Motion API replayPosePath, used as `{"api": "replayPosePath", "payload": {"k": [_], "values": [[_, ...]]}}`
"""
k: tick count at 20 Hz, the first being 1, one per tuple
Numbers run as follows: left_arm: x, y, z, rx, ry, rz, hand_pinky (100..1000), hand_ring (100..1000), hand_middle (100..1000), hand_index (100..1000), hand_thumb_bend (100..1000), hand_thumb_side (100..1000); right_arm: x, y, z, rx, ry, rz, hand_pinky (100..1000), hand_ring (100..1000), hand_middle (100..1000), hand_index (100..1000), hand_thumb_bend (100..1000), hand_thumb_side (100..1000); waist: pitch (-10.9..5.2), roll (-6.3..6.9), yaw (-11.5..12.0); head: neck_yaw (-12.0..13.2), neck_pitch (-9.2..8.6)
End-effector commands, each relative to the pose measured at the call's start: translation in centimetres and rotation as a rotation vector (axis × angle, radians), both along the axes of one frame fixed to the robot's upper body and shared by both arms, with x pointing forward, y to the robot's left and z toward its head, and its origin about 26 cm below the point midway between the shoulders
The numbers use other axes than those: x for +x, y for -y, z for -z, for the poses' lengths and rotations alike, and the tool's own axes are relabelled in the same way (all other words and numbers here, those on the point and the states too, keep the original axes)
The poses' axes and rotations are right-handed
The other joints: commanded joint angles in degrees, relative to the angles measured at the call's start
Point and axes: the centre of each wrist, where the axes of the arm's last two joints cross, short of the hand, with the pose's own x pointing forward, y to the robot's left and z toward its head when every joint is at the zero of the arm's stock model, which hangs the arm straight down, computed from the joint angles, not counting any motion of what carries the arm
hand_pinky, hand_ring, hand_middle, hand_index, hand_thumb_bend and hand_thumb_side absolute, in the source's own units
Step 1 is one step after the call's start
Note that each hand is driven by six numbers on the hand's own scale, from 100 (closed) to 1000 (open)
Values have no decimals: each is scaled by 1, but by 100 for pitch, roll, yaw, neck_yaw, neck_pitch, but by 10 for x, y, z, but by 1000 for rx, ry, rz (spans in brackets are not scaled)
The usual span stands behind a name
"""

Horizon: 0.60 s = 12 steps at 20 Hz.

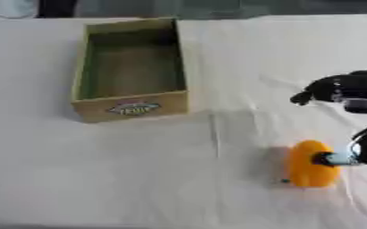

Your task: Pick up objects on the table and place them in the box.

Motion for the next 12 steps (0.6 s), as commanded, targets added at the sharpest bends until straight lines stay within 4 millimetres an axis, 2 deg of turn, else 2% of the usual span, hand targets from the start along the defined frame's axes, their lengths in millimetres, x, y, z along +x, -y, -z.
{"api": "replayPosePath", "payload": {"k": [1, 7, 12], "values": [[-3, -4, -9, 29, 30, -15, 768, 683, 708, 867, 100, 927, -4, 6, -12, -18, 4, 4, 865, 983, 853, 1000, 507, 578, -116, -13, -15, 33, -54], [-3, -4, -10, 31, 31, -15, 768, 683, 708, 867, 100, 927, -5, 12, -4, -5, -58, 22, 869, 988, 862, 1000, 522, 557, -112, -27, -29, 35, -64], [-3, -3, -10, 30, 33, -12, 768, 683, 708, 867, 100, 926, -8, 15, 13, -24, -149, 57, 872, 991, 869, 1000, 539, 544, -92, -26, -11, 15, -62]]}}
